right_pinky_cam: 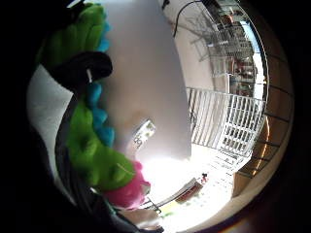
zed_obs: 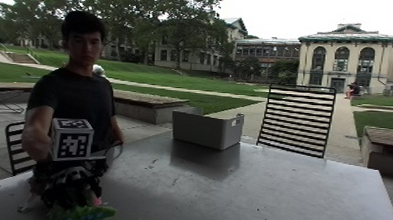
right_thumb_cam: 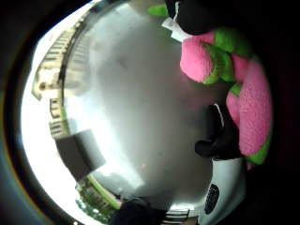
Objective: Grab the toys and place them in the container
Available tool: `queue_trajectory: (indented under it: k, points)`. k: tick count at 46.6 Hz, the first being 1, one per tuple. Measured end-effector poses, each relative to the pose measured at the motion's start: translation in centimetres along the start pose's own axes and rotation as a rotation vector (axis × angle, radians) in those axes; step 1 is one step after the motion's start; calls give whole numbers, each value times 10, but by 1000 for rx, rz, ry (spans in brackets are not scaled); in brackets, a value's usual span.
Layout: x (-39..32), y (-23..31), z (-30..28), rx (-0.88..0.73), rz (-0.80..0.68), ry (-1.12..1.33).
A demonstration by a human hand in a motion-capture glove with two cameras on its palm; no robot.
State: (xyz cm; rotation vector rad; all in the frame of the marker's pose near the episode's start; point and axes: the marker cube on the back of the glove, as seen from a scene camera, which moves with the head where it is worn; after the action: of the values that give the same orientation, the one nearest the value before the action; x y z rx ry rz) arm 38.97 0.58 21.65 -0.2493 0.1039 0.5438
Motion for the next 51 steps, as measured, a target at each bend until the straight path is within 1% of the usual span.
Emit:
queue_trajectory:
  k: [6,12,18,23,31,37,43,51]
  points:
    - [-6,2,-9,41,36,14]
    - [-20,5,-28,65,65,-62]
    - [-48,10,-56,88,42,-92]
    - [-80,14,-93,144,18,-121]
    - [-165,31,-184,240,-86,-167]
    - [-231,35,-240,317,-215,-170]
    - [-307,71,-273,333,-323,-171]
    - [-400,116,-299,362,-440,-164]
